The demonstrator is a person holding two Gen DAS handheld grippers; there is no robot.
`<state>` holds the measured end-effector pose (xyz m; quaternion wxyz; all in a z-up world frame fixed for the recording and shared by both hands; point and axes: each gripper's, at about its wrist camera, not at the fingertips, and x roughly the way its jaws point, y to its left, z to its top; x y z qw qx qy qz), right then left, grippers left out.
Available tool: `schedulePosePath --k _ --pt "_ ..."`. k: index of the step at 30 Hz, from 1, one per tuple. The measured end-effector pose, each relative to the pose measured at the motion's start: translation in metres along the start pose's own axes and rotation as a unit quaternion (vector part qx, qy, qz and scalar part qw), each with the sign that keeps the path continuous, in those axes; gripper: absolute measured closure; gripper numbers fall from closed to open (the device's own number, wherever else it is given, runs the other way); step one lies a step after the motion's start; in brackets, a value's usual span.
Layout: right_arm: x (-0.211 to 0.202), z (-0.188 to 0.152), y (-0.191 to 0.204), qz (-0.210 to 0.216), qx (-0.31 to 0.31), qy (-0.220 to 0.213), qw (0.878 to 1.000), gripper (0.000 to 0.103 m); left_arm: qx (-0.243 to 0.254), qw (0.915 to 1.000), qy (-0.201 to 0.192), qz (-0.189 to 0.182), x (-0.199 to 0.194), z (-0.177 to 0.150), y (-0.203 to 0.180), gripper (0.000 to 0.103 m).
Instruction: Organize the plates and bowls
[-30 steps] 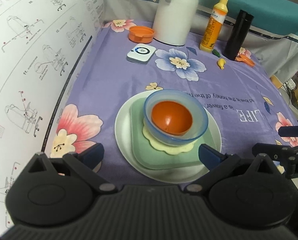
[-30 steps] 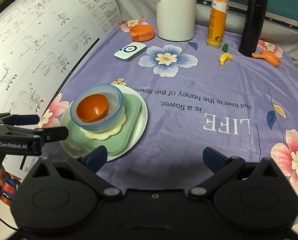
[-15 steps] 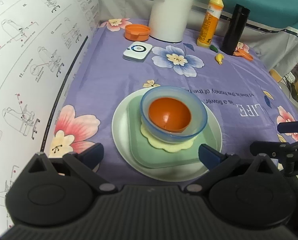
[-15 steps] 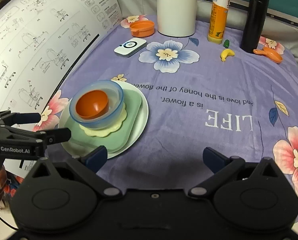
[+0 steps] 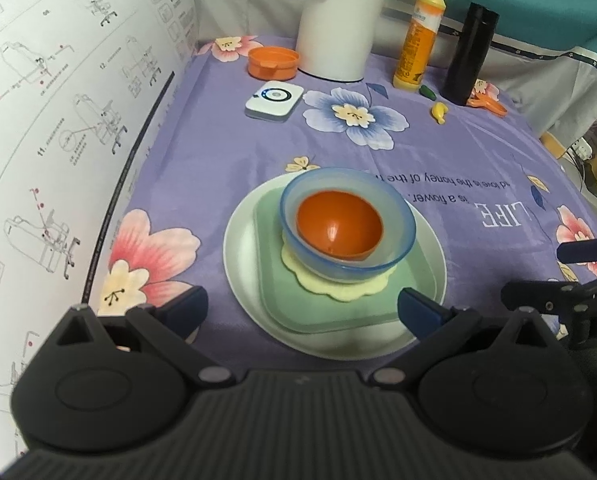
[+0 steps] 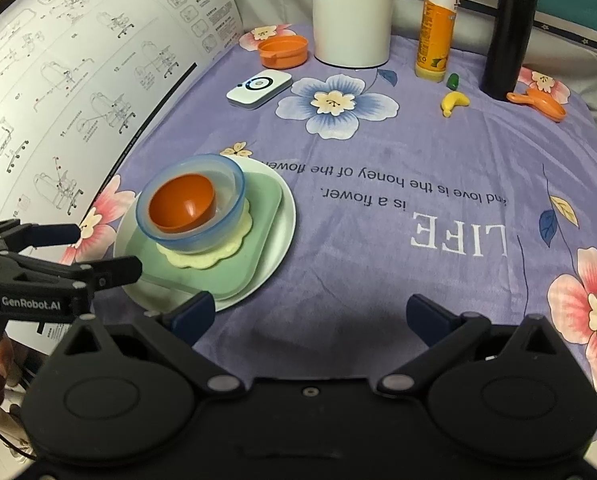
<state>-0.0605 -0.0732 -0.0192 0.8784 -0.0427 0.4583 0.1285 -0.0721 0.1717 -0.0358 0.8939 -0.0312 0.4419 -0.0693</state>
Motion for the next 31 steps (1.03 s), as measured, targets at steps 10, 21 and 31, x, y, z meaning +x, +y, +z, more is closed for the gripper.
schedulePosePath --k 10,21,31 --pt "-0.001 -0.002 0.001 0.001 -0.004 0.002 1.0 0.0 0.0 0.9999 -0.002 0.013 -0.002 0.0 0.001 0.0" --pt "0.001 -0.001 -0.001 0.002 -0.002 0.005 1.0 0.0 -0.01 0.9999 -0.001 0.01 -0.001 0.0 0.001 0.0" --pt "-0.002 -0.004 -0.007 0.009 0.006 0.0 1.0 0.0 -0.006 0.9998 -0.006 0.017 -0.005 0.004 -0.006 0.0"
